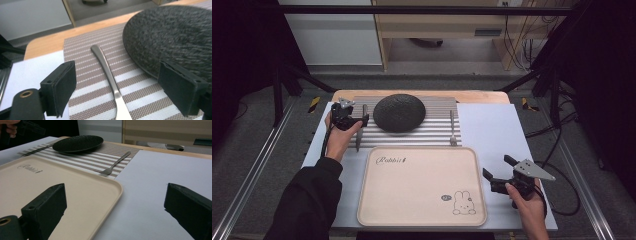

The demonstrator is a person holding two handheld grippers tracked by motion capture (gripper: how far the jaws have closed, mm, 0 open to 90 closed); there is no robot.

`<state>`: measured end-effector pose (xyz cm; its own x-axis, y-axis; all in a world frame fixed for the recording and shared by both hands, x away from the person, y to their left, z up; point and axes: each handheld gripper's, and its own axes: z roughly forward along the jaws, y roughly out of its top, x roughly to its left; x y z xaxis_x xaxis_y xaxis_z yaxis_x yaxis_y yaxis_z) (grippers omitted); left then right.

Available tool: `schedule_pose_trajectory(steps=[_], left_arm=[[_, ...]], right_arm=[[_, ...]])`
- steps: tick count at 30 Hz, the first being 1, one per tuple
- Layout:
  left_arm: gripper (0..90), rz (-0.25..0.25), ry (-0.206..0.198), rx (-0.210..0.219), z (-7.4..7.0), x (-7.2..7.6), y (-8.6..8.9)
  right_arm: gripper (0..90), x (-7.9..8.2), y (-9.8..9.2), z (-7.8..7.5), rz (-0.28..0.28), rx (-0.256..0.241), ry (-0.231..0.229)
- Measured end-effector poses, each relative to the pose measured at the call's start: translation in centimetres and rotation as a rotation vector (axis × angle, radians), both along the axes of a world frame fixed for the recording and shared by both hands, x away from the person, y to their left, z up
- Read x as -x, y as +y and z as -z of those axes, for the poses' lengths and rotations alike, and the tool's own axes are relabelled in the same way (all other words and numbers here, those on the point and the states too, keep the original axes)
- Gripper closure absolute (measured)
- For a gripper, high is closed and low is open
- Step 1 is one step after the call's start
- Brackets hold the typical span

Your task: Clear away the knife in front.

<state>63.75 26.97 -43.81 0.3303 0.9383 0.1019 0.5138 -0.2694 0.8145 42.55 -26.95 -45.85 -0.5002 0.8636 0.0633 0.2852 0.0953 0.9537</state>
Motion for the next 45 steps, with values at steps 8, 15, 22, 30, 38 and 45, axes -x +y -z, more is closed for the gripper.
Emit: schedule_pose_trajectory(steps=[8,15,22,30,38,45], left_arm=[[27.1,-0.027,0.048,0.018,1.7,-0.4,0.6],[37.8,-0.034,0.067,-0.008,2.6,-0.8,0.4],[42.9,-0.043,0.067,0.003,3.2,-1.2,0.0],[47.8,-0.062,0.102,-0.001,3.9,-1.5,-0.3],[57.4,-0.05,0.095,-0.006,4.1,-1.6,-0.6],[66.4,-0.052,0.095,0.029,4.3,-1.8,-0.7]], right_arm=[[4.6,-0.1,0.0,0.1,-0.001,0.004,0.006],[4.7,-0.1,-0.1,0.2,-0.003,0.002,0.011],[4.8,-0.1,0.0,0.3,-0.006,0.006,0.017],[5.1,-0.2,-0.1,0.3,-0.006,0.004,0.021],[5.3,-0.2,0.0,0.4,-0.01,0.006,0.026],[5.5,-0.2,0.0,0.4,-0.012,0.009,0.03]])
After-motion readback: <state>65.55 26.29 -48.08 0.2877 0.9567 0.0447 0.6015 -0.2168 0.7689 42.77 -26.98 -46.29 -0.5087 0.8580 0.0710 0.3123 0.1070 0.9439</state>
